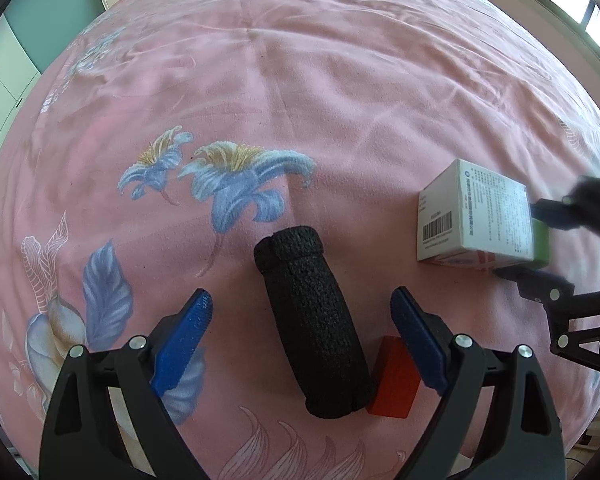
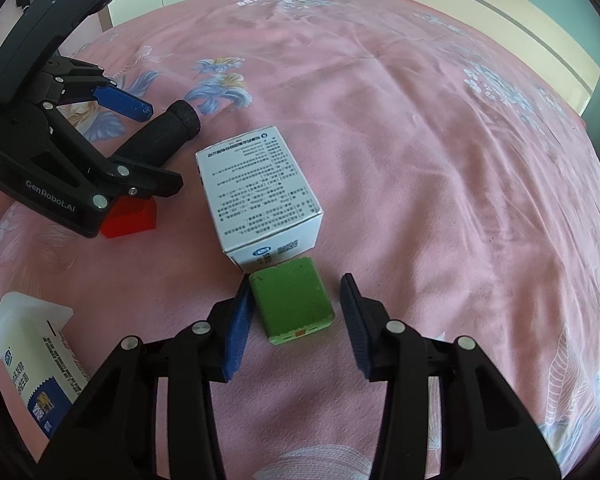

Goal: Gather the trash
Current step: 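Close the left tool on the black foam tube while the right tool grasps the green block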

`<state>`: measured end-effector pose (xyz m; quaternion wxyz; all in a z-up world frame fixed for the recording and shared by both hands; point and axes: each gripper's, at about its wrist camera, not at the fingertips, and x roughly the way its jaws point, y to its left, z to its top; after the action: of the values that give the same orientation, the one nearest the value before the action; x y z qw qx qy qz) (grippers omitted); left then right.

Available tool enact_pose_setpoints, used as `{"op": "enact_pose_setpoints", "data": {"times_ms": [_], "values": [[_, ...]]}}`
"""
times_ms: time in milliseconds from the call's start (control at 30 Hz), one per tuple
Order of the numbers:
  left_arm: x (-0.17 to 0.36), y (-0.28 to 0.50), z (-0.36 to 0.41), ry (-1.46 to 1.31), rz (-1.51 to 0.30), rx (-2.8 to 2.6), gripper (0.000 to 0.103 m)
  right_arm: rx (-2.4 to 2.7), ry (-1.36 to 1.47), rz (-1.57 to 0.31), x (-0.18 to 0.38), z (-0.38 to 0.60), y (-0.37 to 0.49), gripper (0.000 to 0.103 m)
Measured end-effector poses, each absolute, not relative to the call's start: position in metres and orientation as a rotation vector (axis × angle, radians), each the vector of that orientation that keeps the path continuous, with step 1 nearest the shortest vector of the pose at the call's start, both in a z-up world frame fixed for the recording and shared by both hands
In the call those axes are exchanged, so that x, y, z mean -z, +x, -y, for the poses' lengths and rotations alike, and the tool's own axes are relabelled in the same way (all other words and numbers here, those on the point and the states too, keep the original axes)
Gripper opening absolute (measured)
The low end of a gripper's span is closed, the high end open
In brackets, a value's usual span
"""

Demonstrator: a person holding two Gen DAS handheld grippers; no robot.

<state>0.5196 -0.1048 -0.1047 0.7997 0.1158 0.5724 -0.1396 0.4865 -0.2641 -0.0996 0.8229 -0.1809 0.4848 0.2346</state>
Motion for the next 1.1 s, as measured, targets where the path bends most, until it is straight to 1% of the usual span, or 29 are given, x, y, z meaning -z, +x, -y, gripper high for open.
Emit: {"op": "enact_pose_setpoints", "data": {"times_ms": [100,167,200,300,367,400,467,500,533,633,1100], "values": [[0.109,0.522,0.105,0.243,-1.234,0.299,0.091,-0.498,-0.388,-1.031,0.101,0.264,0.487,0.036],[0.111,0.524,0.104,0.241,-1.236,0.289,0.084,-0.497,-0.389,-1.034,0.101,0.264,0.488,0.036],[0.111,0.524,0.104,0.241,-1.235,0.290,0.083,-0.496,-0.391,-1.033,0.102,0.263,0.489,0.036],[0.110,0.524,0.104,0.243,-1.231,0.294,0.072,-0.495,-0.399,-1.035,0.102,0.263,0.488,0.035],[0.109,0.523,0.103,0.244,-1.229,0.295,0.061,-0.495,-0.399,-1.036,0.101,0.263,0.488,0.035],[0.109,0.522,0.103,0.243,-1.228,0.298,0.059,-0.496,-0.398,-1.038,0.101,0.264,0.489,0.035],[0.108,0.521,0.100,0.227,-1.231,0.300,0.049,-0.495,-0.404,-1.039,0.101,0.264,0.488,0.035],[0.107,0.521,0.100,0.222,-1.233,0.310,0.046,-0.495,-0.404,-1.040,0.100,0.264,0.487,0.035],[0.107,0.519,0.100,0.220,-1.233,0.320,0.040,-0.495,-0.407,-1.042,0.100,0.264,0.487,0.034],[0.105,0.518,0.101,0.219,-1.229,0.323,0.040,-0.490,-0.411,-1.047,0.099,0.265,0.485,0.031],[0.075,0.505,0.087,0.191,-1.185,0.325,0.039,-0.474,-0.435,-1.035,0.082,0.274,0.465,0.031]]}}
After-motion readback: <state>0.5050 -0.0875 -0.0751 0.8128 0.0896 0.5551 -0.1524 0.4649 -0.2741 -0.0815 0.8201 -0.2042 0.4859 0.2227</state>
